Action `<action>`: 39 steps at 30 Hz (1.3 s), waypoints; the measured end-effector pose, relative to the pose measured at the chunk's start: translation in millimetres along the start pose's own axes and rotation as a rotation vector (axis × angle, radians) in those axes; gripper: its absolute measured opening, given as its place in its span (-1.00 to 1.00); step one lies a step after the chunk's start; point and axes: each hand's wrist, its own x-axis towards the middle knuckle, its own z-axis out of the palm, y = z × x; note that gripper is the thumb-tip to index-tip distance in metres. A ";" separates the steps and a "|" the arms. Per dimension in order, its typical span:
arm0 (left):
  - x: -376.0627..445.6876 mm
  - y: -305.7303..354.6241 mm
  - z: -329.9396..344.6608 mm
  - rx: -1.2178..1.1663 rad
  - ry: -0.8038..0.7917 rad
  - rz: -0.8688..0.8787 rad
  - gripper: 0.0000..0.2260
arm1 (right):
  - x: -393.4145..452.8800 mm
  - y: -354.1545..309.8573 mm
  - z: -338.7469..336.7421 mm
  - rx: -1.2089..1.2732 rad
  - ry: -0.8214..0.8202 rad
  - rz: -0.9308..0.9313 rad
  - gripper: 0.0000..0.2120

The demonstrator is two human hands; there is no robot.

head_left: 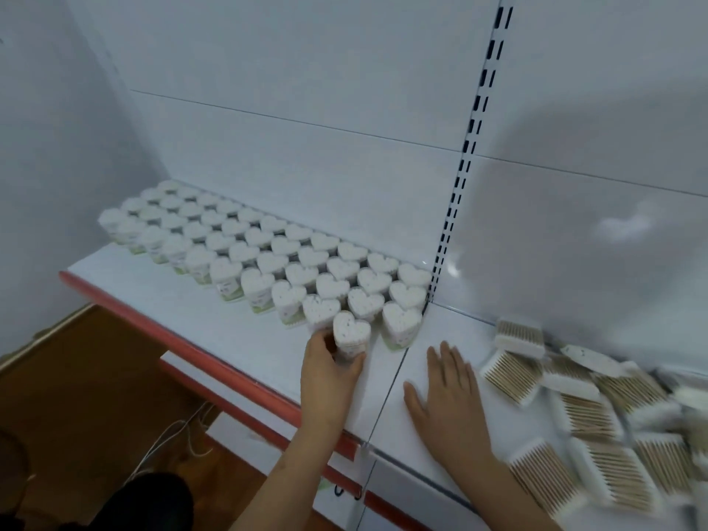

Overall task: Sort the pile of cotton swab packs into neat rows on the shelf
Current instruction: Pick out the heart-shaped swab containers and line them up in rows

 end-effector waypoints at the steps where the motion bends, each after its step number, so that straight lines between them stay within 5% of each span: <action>1: 1.7 -0.8 0.3 0.001 0.000 0.004 -0.56 | 0.5 -0.2 -0.2 -0.009 -0.001 0.005 -0.27; 19: -8.2 8.6 -17.9 -0.020 0.155 -0.015 -0.62 | 7.3 -4.0 2.9 0.132 0.080 0.063 -0.25; 28: 22.1 4.6 -29.0 0.373 0.121 0.519 -0.58 | 37.8 -33.9 -19.4 0.650 0.177 0.104 -0.36; 39: 28.4 -7.7 -25.3 0.521 0.027 0.622 -0.61 | 51.7 -37.9 -11.0 0.743 0.167 0.108 -0.48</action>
